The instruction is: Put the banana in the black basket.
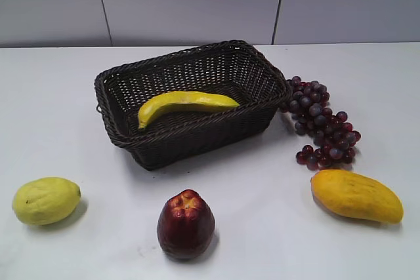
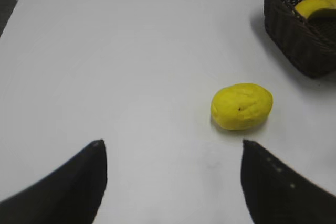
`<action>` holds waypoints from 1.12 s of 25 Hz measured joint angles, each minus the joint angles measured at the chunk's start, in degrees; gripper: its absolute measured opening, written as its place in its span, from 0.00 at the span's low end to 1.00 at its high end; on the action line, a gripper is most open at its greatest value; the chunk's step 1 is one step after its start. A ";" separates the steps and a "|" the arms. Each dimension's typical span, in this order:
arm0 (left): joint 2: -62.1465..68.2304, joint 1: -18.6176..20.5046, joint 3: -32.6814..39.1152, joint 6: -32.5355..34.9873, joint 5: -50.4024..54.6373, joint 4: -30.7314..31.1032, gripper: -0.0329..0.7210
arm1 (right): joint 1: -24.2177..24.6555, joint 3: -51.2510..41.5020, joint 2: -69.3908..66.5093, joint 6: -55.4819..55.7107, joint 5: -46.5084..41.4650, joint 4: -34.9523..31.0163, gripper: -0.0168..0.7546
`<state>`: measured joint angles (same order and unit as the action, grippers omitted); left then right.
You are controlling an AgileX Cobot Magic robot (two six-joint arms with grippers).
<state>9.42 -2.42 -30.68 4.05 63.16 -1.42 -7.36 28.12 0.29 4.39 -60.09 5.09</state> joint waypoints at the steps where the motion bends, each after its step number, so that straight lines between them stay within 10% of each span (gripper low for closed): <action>1: 0.00 0.00 0.37 0.00 -0.65 0.00 0.83 | 0.00 0.00 0.00 0.00 0.00 0.00 0.65; 28: -8.48 0.00 1.63 0.04 -2.90 0.05 0.81 | 0.00 0.00 0.00 0.00 -0.05 0.00 0.65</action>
<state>0.94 -2.42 -29.05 4.09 60.26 -1.36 -7.36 28.12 0.29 4.39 -60.15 5.09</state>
